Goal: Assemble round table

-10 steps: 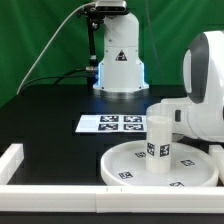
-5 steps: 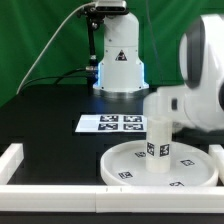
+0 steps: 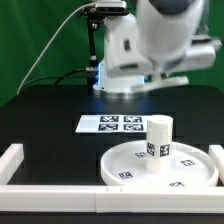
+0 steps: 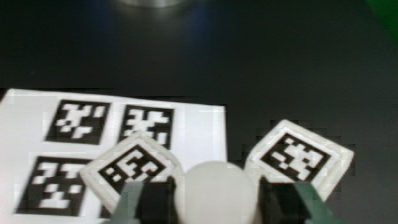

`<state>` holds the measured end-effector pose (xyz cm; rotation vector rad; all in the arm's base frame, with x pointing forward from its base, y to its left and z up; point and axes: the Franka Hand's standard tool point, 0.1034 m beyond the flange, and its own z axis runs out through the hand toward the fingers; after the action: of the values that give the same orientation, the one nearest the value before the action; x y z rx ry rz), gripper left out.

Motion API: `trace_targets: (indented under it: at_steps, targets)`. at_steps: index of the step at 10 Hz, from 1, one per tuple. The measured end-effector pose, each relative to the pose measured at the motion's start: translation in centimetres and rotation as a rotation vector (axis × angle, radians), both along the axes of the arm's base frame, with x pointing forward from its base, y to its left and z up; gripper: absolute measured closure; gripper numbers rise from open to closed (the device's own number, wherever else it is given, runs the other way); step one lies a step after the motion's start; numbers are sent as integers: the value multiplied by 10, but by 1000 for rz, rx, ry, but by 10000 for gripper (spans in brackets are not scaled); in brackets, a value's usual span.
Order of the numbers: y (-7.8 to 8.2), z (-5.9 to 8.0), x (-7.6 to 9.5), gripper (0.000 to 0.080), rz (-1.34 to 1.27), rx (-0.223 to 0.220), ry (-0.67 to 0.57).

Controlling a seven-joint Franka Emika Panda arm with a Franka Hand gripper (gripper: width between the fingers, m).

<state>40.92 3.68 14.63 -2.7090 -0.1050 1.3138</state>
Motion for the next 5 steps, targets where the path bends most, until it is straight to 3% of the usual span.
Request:
trace_targets:
  at_steps: [1,2,5]
  targets:
    - [-14,15,10,589,-19,11,-74]
    - [-16,20,21,589,-30,7,-155]
    - [-17,19,30,587,-46,7,-352]
